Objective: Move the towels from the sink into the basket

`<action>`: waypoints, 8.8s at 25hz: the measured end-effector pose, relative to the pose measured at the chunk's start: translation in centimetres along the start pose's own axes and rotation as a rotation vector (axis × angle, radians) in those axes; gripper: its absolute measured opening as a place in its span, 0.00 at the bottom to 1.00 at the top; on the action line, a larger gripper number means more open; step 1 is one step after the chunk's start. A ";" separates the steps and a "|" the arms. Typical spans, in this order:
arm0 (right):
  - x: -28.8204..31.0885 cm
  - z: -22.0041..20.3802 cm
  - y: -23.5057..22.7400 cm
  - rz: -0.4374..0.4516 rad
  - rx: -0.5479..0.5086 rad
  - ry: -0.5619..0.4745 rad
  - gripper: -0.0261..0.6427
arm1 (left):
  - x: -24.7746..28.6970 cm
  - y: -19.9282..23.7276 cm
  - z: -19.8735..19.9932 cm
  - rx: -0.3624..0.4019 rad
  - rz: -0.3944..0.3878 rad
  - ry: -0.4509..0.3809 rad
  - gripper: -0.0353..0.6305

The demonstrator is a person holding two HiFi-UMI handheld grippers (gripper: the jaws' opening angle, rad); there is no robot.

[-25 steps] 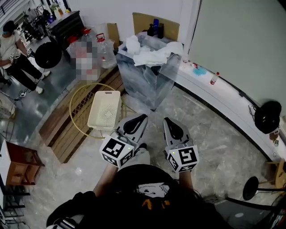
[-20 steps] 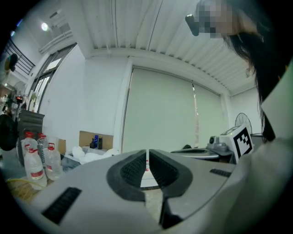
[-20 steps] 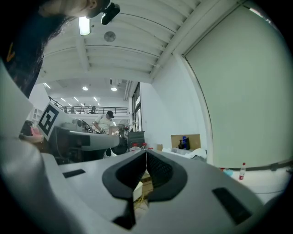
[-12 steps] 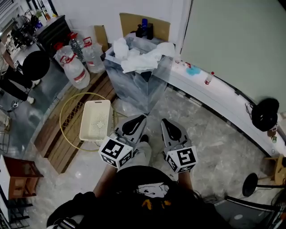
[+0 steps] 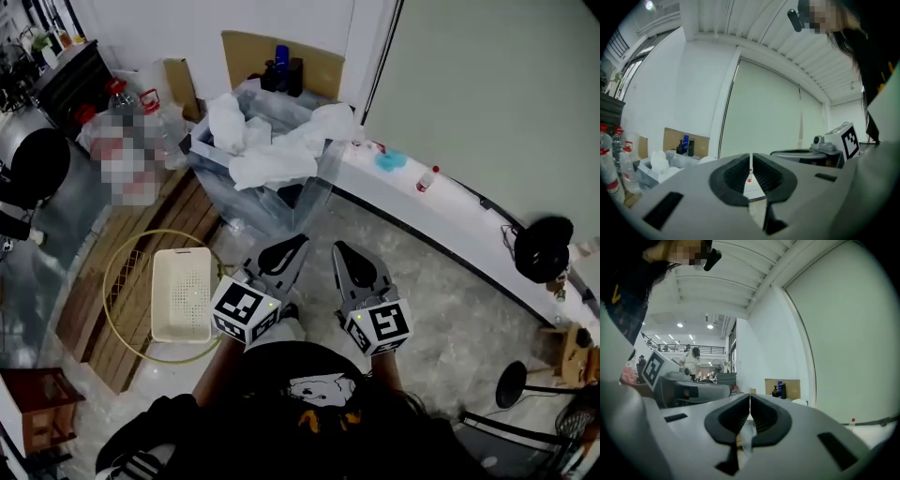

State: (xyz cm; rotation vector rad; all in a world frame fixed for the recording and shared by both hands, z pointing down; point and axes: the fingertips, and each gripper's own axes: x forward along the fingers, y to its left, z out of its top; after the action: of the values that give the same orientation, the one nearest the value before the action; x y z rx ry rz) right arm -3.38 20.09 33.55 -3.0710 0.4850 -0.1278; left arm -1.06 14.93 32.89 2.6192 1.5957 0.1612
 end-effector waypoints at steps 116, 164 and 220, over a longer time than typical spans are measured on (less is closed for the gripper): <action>38.2 10.3 -6.4 0.865 -0.096 -0.051 0.17 | 1.5 25.6 0.4 -0.083 0.995 -0.002 0.09; 12.9 -37.0 41.7 1.587 -0.609 0.866 0.44 | -42.1 5.9 -12.0 -0.396 1.691 -0.026 0.09; 43.9 -15.6 -10.3 0.797 -0.270 0.610 0.27 | -0.3 25.6 -4.6 -0.225 1.149 0.081 0.09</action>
State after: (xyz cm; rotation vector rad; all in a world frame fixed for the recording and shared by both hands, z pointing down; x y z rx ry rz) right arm 40.07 16.06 52.85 -2.7282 1.8056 -1.0319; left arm 20.81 2.96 40.34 2.9624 -0.1016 0.4529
